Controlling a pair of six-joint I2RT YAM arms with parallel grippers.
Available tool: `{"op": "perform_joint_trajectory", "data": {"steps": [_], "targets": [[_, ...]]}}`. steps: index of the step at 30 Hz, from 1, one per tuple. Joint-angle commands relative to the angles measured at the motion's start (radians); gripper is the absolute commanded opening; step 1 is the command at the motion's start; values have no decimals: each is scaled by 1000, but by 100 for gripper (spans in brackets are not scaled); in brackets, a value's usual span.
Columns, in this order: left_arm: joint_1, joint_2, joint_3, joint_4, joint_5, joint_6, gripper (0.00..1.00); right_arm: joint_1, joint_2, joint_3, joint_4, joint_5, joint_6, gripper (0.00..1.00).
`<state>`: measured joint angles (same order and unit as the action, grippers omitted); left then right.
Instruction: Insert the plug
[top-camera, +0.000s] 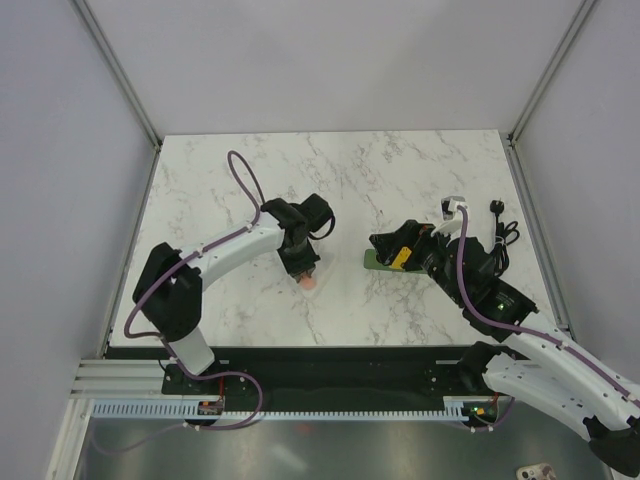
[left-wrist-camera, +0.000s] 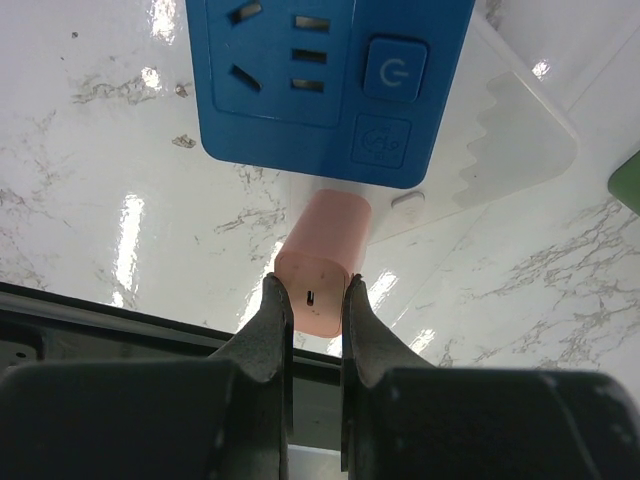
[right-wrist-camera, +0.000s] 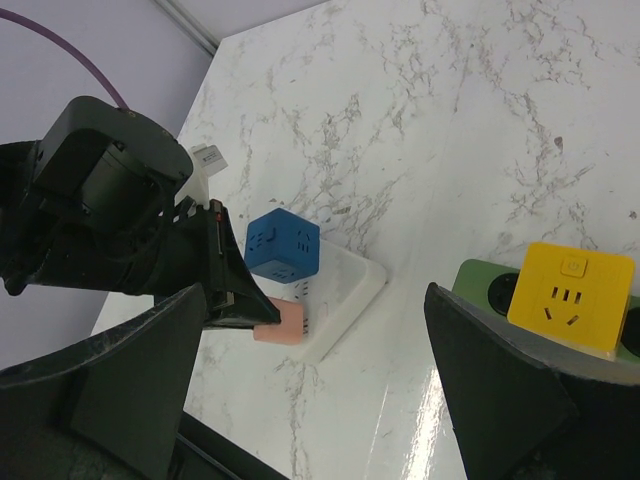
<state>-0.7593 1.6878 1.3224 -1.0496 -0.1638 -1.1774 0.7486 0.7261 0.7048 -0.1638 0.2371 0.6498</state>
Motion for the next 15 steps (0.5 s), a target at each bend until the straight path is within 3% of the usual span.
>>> {"op": "perform_joint_trajectory", "data": {"steps": [1,6,15], "targets": [[-6,23,49,-50,-42,-67,2,-2,-16,10,-8,25,-13,98],[-5,30,145,-130,-150,-68,2,-2,-25,9,-14,30,-15,98],[-8,61,146,-158,-69,-76,2,-2,-27,7,-16,31,-13,98]]}}
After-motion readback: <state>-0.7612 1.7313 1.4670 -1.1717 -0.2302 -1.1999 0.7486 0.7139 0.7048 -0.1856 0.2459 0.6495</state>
